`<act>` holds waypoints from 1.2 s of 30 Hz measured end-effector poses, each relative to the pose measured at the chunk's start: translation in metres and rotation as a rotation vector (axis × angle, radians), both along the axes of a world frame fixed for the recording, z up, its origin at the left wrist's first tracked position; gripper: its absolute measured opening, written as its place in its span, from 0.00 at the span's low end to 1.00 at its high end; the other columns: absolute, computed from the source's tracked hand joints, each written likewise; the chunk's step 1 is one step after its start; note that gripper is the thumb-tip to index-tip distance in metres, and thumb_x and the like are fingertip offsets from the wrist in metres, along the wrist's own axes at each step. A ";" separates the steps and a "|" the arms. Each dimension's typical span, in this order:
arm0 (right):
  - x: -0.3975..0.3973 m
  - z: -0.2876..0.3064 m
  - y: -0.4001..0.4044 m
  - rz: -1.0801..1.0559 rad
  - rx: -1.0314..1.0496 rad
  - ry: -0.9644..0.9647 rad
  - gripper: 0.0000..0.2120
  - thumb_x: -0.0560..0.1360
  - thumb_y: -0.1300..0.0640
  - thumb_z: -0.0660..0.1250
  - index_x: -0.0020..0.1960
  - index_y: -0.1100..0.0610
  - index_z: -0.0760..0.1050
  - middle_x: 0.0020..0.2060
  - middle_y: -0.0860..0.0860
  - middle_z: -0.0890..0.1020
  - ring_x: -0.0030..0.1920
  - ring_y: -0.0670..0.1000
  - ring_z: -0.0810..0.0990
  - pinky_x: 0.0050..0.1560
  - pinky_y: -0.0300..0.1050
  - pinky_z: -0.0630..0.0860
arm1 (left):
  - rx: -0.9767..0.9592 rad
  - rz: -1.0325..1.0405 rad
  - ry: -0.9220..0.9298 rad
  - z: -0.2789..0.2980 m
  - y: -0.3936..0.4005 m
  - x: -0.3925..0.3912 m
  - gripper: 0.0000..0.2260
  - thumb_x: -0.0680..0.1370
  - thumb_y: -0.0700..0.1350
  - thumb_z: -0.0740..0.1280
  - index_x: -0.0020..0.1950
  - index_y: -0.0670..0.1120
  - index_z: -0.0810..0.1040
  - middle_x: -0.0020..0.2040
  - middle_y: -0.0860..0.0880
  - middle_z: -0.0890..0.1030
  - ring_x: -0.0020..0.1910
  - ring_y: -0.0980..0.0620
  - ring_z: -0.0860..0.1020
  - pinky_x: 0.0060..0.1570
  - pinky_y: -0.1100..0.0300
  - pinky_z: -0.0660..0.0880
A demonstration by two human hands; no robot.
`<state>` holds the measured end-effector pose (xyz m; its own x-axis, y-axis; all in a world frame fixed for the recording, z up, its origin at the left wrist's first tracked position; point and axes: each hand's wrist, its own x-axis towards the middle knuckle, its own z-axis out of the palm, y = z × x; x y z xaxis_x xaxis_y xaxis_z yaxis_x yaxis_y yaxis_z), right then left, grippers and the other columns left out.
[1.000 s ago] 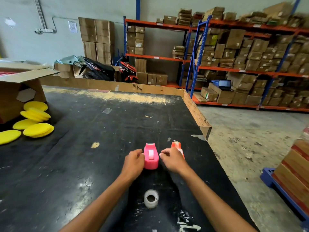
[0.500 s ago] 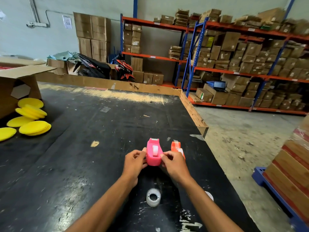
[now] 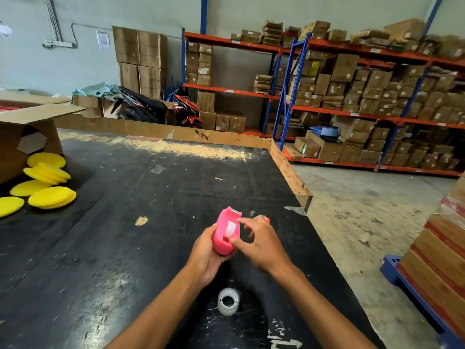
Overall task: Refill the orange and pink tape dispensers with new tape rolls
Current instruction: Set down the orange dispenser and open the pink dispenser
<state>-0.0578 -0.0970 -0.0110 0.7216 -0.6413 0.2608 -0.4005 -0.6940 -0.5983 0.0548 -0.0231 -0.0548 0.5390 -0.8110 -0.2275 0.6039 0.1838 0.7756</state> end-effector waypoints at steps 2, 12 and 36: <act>0.001 0.010 0.000 0.073 -0.046 0.101 0.21 0.69 0.48 0.72 0.61 0.51 0.76 0.51 0.51 0.73 0.47 0.50 0.74 0.50 0.47 0.74 | 0.017 -0.004 -0.065 0.000 -0.001 -0.003 0.17 0.80 0.51 0.58 0.61 0.42 0.78 0.47 0.44 0.83 0.44 0.48 0.80 0.44 0.53 0.79; 0.008 0.012 0.013 0.063 -0.307 0.128 0.15 0.78 0.50 0.62 0.55 0.62 0.72 0.54 0.58 0.74 0.50 0.62 0.79 0.50 0.55 0.74 | 0.131 0.134 -0.165 0.004 -0.007 0.003 0.11 0.78 0.50 0.65 0.51 0.43 0.75 0.37 0.43 0.80 0.31 0.50 0.78 0.33 0.57 0.77; 0.038 -0.032 -0.022 -0.099 0.489 -0.233 0.09 0.75 0.53 0.68 0.41 0.56 0.71 0.34 0.45 0.75 0.35 0.42 0.73 0.35 0.31 0.69 | 0.731 0.185 -1.001 -0.010 -0.030 0.030 0.25 0.79 0.54 0.59 0.24 0.43 0.65 0.28 0.43 0.74 0.37 0.38 0.76 0.36 0.56 0.67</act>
